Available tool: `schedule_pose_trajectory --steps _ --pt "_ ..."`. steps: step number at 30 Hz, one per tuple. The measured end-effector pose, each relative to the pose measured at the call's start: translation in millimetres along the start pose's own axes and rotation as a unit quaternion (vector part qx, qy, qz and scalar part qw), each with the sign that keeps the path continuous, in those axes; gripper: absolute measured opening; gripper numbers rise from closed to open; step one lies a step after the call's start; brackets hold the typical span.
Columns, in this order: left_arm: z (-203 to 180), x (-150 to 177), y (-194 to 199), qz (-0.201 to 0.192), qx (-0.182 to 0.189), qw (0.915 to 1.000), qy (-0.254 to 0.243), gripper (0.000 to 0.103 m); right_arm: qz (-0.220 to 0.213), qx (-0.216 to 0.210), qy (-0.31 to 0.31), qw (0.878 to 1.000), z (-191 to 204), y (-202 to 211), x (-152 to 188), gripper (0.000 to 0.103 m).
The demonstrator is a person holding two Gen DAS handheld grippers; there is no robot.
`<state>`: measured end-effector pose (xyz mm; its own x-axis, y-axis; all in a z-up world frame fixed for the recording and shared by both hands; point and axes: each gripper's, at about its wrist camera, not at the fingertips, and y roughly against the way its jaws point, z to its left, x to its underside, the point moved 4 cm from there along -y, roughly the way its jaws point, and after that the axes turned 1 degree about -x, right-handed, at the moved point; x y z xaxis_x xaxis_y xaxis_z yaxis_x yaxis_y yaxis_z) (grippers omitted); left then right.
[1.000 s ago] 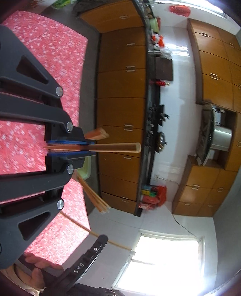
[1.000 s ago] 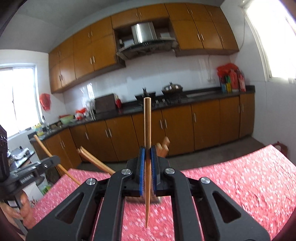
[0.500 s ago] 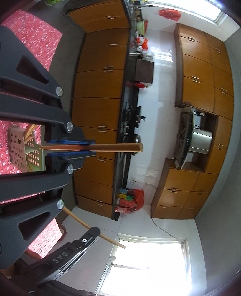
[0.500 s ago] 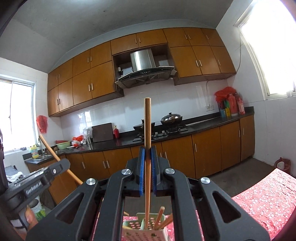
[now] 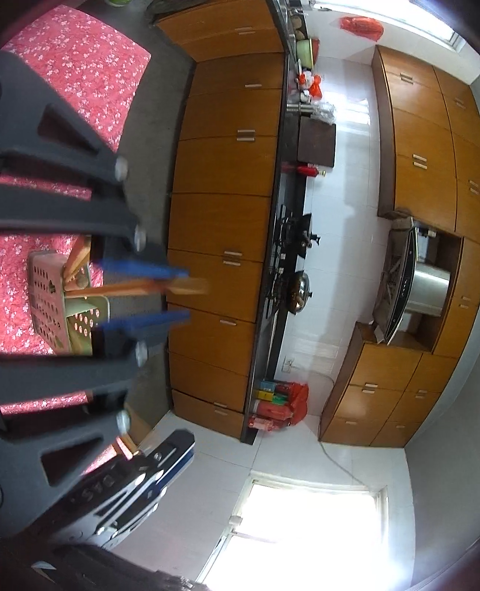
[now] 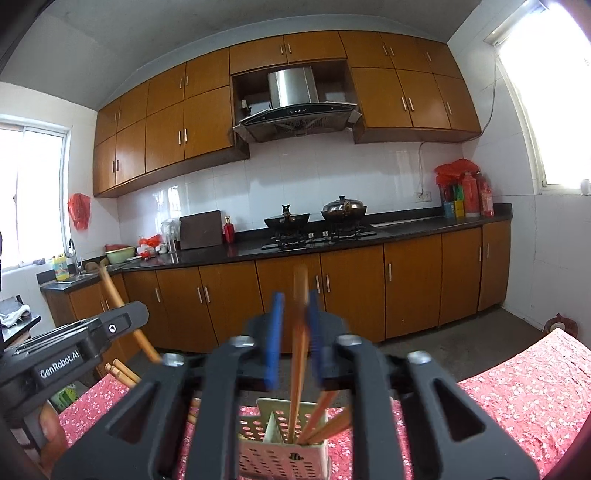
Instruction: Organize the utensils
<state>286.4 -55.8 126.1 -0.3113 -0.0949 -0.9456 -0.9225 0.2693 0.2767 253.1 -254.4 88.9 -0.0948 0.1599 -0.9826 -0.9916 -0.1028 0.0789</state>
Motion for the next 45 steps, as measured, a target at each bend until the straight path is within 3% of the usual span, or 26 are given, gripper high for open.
schedule_pose_trajectory --steps 5,7,8,10,11,12,19,26,32,45 --pt "11 -4 31 -0.020 -0.008 0.9998 0.007 0.055 -0.003 0.004 -0.005 1.000 -13 28 -11 0.040" --pt "17 -3 50 -0.029 -0.018 0.9994 0.005 0.072 -0.005 0.010 -0.006 1.000 -18 47 -13 0.062" --pt "20 -1 58 -0.032 -0.021 0.9993 0.004 0.077 -0.007 0.013 -0.004 1.000 -18 53 -13 0.068" --pt "26 5 79 -0.040 -0.033 0.9987 -0.002 0.097 -0.012 0.021 0.007 1.000 -18 70 -10 0.090" --pt "28 10 90 -0.045 -0.041 0.9981 -0.008 0.099 -0.013 0.025 0.020 0.999 -15 81 -6 0.095" --pt "29 15 99 -0.047 -0.047 0.9976 -0.016 0.099 -0.014 0.029 0.032 0.999 -12 91 -1 0.101" --pt "35 74 158 -0.039 -0.099 0.9922 -0.066 0.099 0.013 0.078 0.101 0.992 12 132 43 0.101" --pt "45 132 188 -0.001 -0.107 0.9924 -0.059 0.099 0.046 0.066 0.043 0.996 11 159 86 0.101" --pt "46 170 198 0.014 -0.125 0.9893 -0.075 0.099 0.084 0.065 0.043 0.993 12 168 123 0.101" --pt "46 198 193 0.041 -0.133 0.9864 -0.087 0.099 0.120 0.062 0.041 0.990 15 176 153 0.101"
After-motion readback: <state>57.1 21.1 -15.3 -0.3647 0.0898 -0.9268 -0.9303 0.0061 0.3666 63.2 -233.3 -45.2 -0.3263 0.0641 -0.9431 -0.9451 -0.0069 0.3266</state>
